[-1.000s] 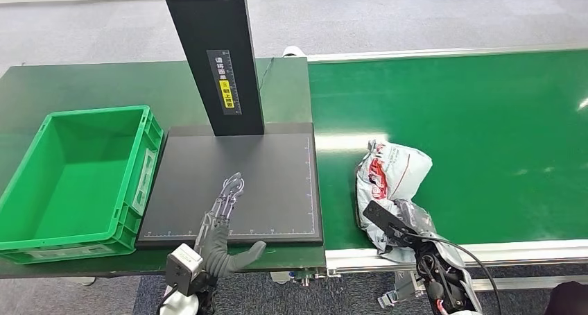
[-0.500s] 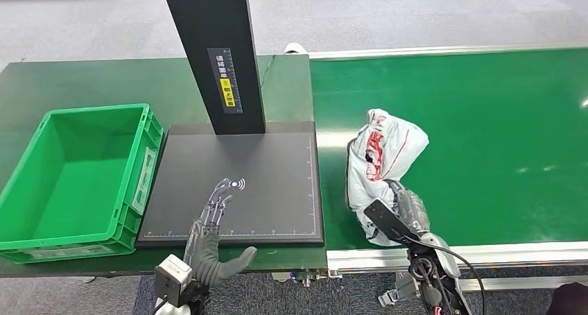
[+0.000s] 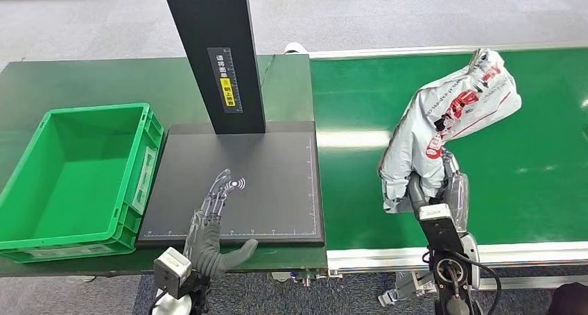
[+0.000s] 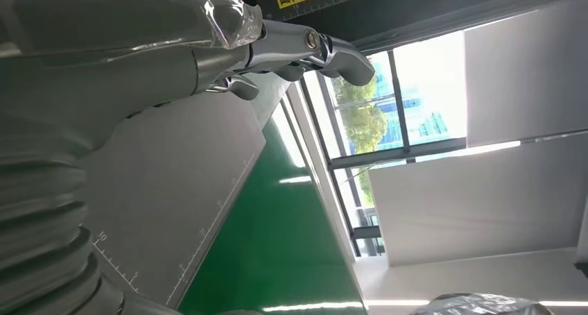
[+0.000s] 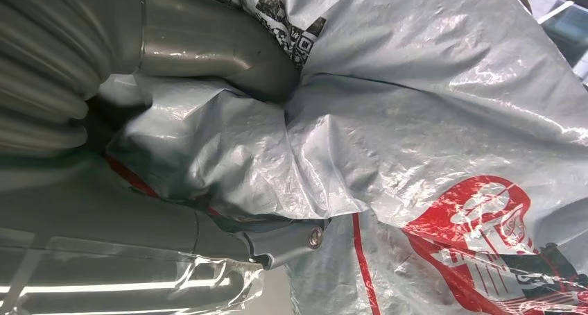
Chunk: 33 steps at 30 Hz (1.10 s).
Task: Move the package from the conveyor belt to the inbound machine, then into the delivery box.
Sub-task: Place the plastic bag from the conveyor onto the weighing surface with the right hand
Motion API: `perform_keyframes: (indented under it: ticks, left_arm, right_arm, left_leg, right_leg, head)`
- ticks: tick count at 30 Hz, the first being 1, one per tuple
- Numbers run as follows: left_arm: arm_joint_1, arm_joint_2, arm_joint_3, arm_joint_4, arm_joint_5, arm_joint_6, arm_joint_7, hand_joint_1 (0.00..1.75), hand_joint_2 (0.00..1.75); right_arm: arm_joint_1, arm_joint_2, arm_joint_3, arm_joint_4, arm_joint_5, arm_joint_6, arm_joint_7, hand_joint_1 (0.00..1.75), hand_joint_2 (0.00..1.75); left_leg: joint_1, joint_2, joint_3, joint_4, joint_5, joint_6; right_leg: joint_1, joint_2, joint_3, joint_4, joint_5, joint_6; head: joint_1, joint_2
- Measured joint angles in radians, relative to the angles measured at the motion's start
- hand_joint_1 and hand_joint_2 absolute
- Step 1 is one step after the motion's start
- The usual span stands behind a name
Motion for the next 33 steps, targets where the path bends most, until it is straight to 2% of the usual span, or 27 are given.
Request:
perform_keyframes:
  ticks: [3,6,11,16,20,25,28,33]
  left_arm:
    - [-0.003,-0.001,-0.001,0.003,0.0,-0.001,0.0,0.0,1.75]
    - [-0.008,-0.001,-0.004,0.008,0.0,-0.009,-0.003,0.0,1.75]
    - [-0.027,0.002,-0.022,0.029,0.0,-0.031,-0.023,0.0,1.75]
    - [-0.046,0.008,-0.044,0.063,0.004,-0.034,-0.039,0.0,1.75]
    - [-0.058,0.014,-0.059,0.086,0.016,-0.031,-0.04,0.0,1.75]
    - [-0.08,0.018,-0.076,0.121,0.031,-0.018,-0.042,0.0,1.75]
    - [-0.087,0.018,-0.081,0.136,0.034,-0.016,-0.042,0.0,1.75]
    - [-0.09,0.019,-0.083,0.15,0.037,-0.015,-0.042,0.0,1.75]
  right_arm:
    - [0.003,0.001,0.003,-0.019,0.016,0.005,0.0,1.75,1.75]
    - [0.002,-0.007,0.032,-0.022,0.115,0.026,0.011,1.75,1.75]
    - [-0.026,-0.047,0.17,-0.004,0.353,0.048,0.07,1.75,1.75]
    - [-0.126,-0.099,0.327,0.098,0.47,0.074,0.123,1.75,1.75]
    - [-0.241,-0.129,0.463,0.235,0.502,0.097,0.127,1.75,1.75]
    - [-0.389,-0.134,0.632,0.421,0.505,0.131,0.124,1.75,1.75]
    - [-0.436,-0.134,0.691,0.495,0.505,0.134,0.122,1.75,1.75]
    - [-0.469,-0.134,0.735,0.56,0.5,0.133,0.119,1.75,1.75]
  left_leg:
    - [0.0,0.0,0.0,0.0,0.0,0.0]
    - [0.0,0.0,-0.001,0.0,0.0,0.0]
    - [0.0,0.0,-0.001,0.0,0.0,0.0]
    - [0.0,0.0,-0.001,0.0,0.001,0.0]
    - [0.0,0.0,-0.001,0.0,0.001,0.0]
    - [0.0,-0.001,-0.001,0.0,0.001,0.0]
    - [0.0,-0.001,-0.001,0.0,0.001,0.0]
    - [0.0,-0.001,-0.002,0.0,0.001,0.0]
  right_leg:
    - [0.0,0.0,0.0,0.0,0.0,0.0]
    - [0.0,0.0,0.0,0.0,0.0,0.0]
    - [0.0,0.0,-0.001,0.0,0.0,0.0]
    - [0.0,0.0,0.0,0.0,0.0,0.0]
    - [0.0,0.0,0.0,0.0,0.001,0.0]
    - [0.0,0.0,-0.001,0.0,0.001,0.0]
    - [0.0,0.0,-0.001,0.0,0.001,0.0]
    - [0.0,0.0,-0.001,0.0,0.001,0.0]
  head:
    - [0.0,0.0]
    - [0.0,0.0]
    - [0.0,0.0]
    - [0.0,0.0]
    - [0.0,0.0]
    - [0.0,0.0]
    - [0.0,0.0]
    - [0.0,0.0]
